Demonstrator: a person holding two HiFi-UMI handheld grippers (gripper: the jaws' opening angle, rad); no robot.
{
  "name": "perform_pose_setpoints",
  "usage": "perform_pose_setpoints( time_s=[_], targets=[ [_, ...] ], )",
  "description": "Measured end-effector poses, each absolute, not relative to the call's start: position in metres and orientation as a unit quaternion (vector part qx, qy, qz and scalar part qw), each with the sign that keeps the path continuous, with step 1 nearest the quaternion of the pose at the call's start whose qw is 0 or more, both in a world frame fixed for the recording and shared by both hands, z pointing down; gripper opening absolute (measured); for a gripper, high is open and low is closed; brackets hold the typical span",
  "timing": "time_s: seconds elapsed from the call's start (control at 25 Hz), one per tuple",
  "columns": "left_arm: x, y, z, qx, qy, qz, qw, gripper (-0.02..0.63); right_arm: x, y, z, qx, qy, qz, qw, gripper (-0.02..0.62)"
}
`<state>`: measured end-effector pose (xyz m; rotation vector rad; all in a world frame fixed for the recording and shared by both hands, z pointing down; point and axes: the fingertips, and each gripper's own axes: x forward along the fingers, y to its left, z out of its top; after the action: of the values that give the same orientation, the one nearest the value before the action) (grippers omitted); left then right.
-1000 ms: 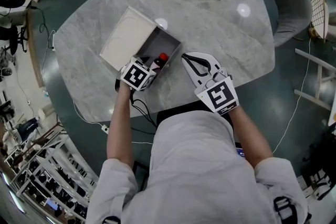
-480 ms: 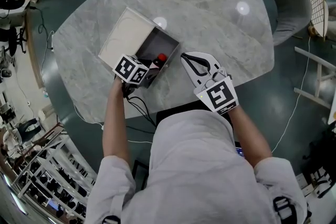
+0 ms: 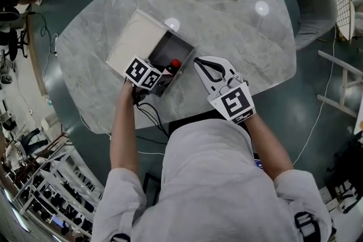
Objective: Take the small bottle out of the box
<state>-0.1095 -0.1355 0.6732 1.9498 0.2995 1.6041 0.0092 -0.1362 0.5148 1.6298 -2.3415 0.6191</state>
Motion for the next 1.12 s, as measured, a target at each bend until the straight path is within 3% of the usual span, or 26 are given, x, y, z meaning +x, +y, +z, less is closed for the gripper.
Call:
perform_pose_setpoints(
  time_s=[0.52,1.12],
  targets=[
    [-0.109,-0.137,0.672,0.745,0.094,0.596,0.284,0.192,0.011,-0.152,0.522,0.559,-0.787,0.243,0.1,0.026],
    [-0.104,-0.17,0.638,0.818,-0.063,0.537,0.198,0.192,0.003,-0.152,0.523,0.544,-0.793,0.253,0.101,0.026]
  ],
)
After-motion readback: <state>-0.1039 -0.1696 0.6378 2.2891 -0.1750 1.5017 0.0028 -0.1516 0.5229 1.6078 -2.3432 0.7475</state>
